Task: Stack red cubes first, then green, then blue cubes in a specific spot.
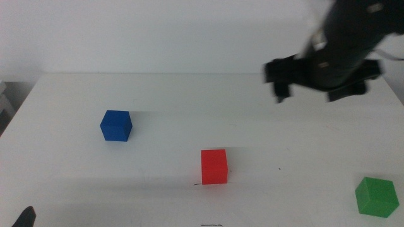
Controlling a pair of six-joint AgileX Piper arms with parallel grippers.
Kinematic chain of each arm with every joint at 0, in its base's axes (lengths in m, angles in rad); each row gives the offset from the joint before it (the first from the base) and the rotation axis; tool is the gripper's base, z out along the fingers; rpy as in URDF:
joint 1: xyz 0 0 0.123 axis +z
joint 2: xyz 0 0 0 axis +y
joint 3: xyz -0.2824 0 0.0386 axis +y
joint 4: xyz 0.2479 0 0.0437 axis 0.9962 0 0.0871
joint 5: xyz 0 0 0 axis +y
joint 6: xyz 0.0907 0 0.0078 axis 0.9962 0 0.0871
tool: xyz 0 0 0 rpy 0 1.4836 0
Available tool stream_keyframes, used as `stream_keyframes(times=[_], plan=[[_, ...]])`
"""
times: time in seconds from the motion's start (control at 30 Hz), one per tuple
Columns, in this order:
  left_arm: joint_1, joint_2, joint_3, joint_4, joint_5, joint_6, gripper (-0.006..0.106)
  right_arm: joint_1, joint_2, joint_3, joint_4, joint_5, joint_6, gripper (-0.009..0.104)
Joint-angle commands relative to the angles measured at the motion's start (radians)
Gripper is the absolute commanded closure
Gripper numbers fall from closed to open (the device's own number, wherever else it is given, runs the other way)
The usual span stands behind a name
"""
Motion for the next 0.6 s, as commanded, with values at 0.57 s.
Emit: stream_keyframes(times=[0.57], plan=[[0.001, -0.022, 0.0, -0.004, -0.082, -0.002, 0.007, -0.424, -0.421, 0.495, 0.18, -0.058, -0.23, 0.001]])
